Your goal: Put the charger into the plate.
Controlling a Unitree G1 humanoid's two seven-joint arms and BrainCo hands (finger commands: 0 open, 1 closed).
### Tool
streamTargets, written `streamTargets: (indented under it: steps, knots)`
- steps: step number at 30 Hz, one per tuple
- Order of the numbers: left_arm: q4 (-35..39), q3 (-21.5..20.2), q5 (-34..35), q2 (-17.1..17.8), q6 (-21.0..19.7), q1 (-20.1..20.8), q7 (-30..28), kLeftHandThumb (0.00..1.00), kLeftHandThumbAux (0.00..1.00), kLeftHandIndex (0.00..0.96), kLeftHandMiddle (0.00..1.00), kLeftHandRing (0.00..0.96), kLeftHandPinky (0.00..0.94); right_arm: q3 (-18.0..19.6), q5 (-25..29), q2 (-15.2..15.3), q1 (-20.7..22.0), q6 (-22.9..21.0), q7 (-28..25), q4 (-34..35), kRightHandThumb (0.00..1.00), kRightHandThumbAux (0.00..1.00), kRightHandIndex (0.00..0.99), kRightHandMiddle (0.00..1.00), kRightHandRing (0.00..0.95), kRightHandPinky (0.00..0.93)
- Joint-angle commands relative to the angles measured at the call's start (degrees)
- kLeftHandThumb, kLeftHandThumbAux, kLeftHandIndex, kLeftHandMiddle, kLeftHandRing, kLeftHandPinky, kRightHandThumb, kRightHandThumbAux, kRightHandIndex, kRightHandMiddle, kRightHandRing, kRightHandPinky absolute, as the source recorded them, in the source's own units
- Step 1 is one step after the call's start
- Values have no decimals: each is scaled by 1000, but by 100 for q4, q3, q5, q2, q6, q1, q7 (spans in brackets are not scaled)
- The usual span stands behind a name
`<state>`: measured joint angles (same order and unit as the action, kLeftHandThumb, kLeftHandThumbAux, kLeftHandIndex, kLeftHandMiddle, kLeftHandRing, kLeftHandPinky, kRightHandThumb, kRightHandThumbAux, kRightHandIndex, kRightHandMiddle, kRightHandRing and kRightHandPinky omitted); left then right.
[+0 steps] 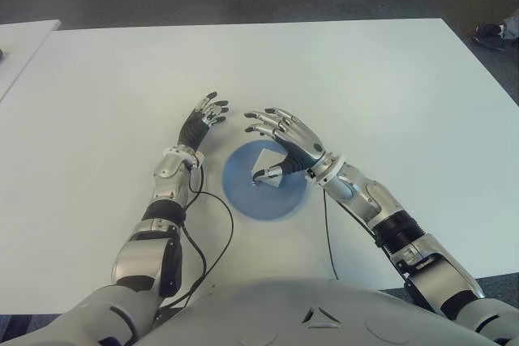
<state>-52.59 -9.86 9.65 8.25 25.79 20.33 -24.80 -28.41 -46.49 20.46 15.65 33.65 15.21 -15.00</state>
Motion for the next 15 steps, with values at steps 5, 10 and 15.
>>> streamTargets:
  steps: [5, 10, 15]
  knots:
    - [-31, 57, -16, -18, -84, -170, -141, 0, 508, 69, 182, 176, 173, 147, 452, 34, -68, -60, -544, 97, 180, 145, 5, 1, 0, 0]
    - [-34, 68, -37, -25, -47, -174, -129, 0, 510, 61, 169, 164, 171, 182, 671, 17, -82, -20, -756, 110, 184, 159, 0, 0, 0, 0]
    - [-31, 79, -41, -28, -51, -176, -136, 0, 510, 46, 152, 147, 150, 213, 739, 17, -78, 37, -805, 100, 189, 168, 0, 0, 0, 0]
